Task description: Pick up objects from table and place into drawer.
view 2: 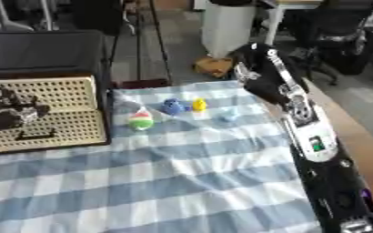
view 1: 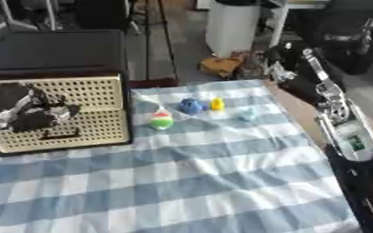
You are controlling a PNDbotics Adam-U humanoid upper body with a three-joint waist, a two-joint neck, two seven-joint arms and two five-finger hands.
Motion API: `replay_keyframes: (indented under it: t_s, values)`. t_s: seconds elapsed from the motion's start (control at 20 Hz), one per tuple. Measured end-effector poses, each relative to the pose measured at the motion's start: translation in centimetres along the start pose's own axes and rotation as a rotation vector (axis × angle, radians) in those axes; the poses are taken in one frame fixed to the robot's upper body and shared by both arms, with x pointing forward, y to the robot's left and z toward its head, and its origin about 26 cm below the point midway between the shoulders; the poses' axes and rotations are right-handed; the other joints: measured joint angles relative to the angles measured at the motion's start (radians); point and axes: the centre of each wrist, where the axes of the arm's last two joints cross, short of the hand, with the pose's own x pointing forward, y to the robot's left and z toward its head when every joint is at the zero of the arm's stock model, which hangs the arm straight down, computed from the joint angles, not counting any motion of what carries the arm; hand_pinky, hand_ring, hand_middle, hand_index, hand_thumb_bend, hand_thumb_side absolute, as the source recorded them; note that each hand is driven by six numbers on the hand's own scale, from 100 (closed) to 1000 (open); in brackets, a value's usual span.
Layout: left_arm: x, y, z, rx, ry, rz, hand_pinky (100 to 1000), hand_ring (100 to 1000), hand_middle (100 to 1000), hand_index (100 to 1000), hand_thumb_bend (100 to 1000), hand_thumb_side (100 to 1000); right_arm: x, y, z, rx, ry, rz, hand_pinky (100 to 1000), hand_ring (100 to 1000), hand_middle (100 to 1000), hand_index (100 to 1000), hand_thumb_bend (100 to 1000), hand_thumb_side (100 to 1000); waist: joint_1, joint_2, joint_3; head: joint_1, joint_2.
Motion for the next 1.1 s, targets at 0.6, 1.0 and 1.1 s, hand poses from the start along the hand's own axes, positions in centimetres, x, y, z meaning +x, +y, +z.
replay_keyframes:
  t_s: [0.6,1.0,1.1]
  values:
    - [0.2,-1.0,3.4,-0.042,-0.004,-0.001,100,100,100,310,546,1000,-0.1,-0.1,0.0,-0.006,0.002,0.001,200,365,357,648,100,453,0.002,-0.007,0.018,-0.014,0.0]
    - [0.4,-1.2,5.8,-0.052,-0.021,0.002,100,100,100,308,515,1000,-0.2,-0.1,0.1,-0.006,0.006,0.0,200,365,356,648,100,451,0.002,-0.008,0.031,-0.017,-0.001]
    - [0.6,-1.2,6.5,-0.045,-0.032,0.007,100,100,100,308,504,1000,-0.2,-0.1,0.1,-0.007,0.006,0.0,200,365,356,649,100,451,0.002,-0.008,0.034,-0.018,-0.001]
